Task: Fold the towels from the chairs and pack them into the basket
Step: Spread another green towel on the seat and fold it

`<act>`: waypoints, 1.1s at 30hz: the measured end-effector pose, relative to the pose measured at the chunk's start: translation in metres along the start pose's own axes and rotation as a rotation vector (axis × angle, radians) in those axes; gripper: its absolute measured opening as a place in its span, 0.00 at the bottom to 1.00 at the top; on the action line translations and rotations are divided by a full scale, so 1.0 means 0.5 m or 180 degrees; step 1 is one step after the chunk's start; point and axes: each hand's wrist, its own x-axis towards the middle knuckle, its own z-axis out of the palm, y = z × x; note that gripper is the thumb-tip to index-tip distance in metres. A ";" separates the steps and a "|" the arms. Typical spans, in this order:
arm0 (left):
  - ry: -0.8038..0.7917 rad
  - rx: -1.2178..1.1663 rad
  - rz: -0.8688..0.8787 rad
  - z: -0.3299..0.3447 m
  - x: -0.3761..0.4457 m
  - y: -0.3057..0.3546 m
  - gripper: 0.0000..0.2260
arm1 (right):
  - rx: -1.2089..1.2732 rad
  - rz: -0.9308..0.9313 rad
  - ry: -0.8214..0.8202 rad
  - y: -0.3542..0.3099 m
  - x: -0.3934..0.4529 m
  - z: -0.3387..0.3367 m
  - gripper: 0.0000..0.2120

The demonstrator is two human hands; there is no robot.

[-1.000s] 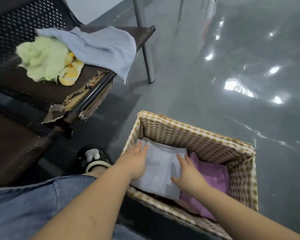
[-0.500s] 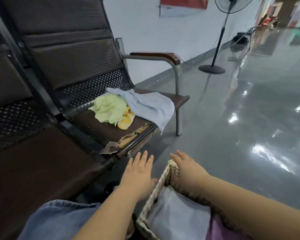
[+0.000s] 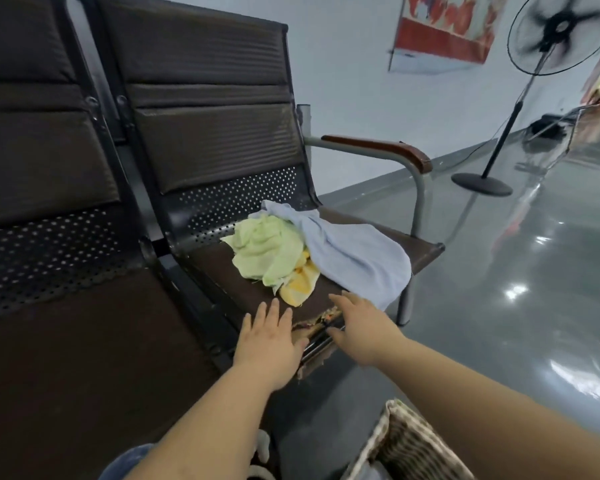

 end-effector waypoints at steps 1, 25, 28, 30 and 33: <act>0.0076 -0.0075 -0.0040 0.004 0.014 -0.004 0.28 | -0.0004 -0.0039 0.0039 -0.007 0.022 0.002 0.29; 0.0722 -0.1702 -0.0829 0.011 0.184 -0.077 0.18 | -0.0453 -0.0551 -0.0013 -0.082 0.251 0.040 0.12; 0.0612 -0.1414 -0.0696 0.011 0.181 -0.075 0.18 | 0.0136 -0.0362 0.0068 -0.077 0.232 0.031 0.11; 0.0511 -0.1193 -0.0625 0.009 0.178 -0.071 0.16 | 0.0281 -0.0292 0.0096 -0.073 0.216 0.026 0.11; 0.0447 -0.1130 -0.0600 0.005 0.174 -0.063 0.14 | 0.0557 -0.0254 0.0160 -0.065 0.192 0.021 0.10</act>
